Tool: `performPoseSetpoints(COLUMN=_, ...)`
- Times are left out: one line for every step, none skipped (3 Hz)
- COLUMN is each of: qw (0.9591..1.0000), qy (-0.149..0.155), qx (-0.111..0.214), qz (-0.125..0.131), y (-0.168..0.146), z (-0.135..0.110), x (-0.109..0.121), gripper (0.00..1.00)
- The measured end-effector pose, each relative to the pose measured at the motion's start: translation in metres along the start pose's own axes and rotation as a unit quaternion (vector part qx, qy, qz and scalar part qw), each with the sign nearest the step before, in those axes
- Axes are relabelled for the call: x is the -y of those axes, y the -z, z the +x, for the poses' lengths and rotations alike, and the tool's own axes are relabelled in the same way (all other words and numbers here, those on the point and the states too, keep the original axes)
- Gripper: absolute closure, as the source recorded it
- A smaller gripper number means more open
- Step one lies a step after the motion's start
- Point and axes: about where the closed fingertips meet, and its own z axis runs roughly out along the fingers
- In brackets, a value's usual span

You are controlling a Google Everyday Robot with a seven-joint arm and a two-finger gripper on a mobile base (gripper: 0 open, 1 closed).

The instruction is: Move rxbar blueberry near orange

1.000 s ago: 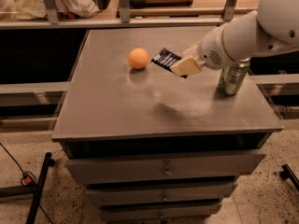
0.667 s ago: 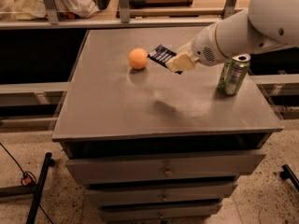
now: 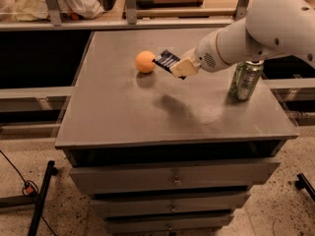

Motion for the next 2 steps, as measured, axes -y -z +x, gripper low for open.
performPoseSetpoints(qw=0.9999, qy=-0.009, qx=0.006, qz=-0.001, y=-0.012, z=0.010, x=0.002, gripper=1.00)
performPoseSetpoints(qw=0.9998, qy=-0.015, qx=0.009, qz=-0.005, y=-0.022, z=0.017, x=0.002, gripper=1.00)
